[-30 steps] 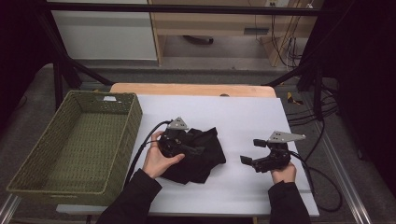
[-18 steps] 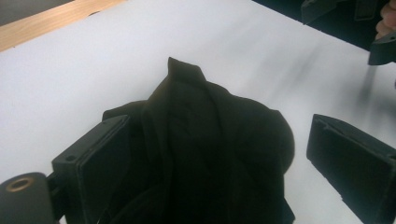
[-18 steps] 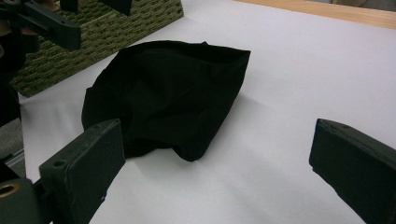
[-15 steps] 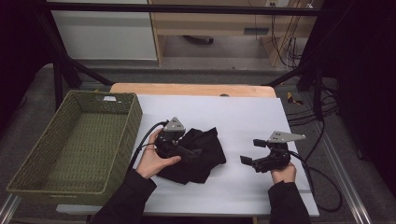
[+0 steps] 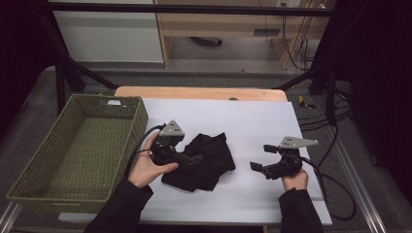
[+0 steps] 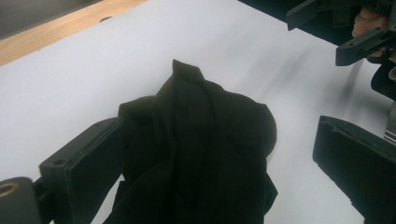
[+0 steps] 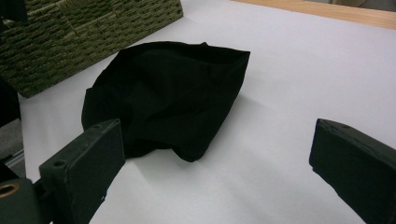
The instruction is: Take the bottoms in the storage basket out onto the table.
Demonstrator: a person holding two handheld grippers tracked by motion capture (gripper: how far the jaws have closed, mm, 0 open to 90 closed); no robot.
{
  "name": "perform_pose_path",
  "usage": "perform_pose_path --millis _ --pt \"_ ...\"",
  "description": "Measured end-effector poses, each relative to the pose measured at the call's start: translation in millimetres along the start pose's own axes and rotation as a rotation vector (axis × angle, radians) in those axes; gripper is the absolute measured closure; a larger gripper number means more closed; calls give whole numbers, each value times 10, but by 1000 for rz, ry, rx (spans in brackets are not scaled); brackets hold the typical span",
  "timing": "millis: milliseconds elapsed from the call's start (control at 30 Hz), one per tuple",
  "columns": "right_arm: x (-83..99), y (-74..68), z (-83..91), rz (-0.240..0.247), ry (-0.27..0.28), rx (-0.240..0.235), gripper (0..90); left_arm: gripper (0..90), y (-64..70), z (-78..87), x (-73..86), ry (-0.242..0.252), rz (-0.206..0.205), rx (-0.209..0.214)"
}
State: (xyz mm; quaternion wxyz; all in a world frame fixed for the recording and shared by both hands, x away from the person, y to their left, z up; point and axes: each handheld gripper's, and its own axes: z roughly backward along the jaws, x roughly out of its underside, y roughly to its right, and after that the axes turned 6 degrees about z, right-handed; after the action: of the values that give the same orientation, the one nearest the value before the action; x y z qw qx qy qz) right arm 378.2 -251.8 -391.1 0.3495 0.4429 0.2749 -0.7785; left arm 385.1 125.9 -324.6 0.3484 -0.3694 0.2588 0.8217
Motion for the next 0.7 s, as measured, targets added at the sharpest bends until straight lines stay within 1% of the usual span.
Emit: perform_pose_path --millis 67,233,433,600,700 --pt "0 1 0 0 0 1 39 28 -1 54 -6 2 -4 -11" --pt "1 1 -3 -1 -5 0 40 28 -7 174 -11 19 -5 -16" --pt "1 1 -2 0 -1 1 40 28 -30 298 -28 30 2 -27" --pt "-1 2 4 -1 0 0 40 28 -48 402 -24 51 4 -42" --pt "-2 3 6 -1 2 0 40 28 -63 462 -16 56 9 -41"
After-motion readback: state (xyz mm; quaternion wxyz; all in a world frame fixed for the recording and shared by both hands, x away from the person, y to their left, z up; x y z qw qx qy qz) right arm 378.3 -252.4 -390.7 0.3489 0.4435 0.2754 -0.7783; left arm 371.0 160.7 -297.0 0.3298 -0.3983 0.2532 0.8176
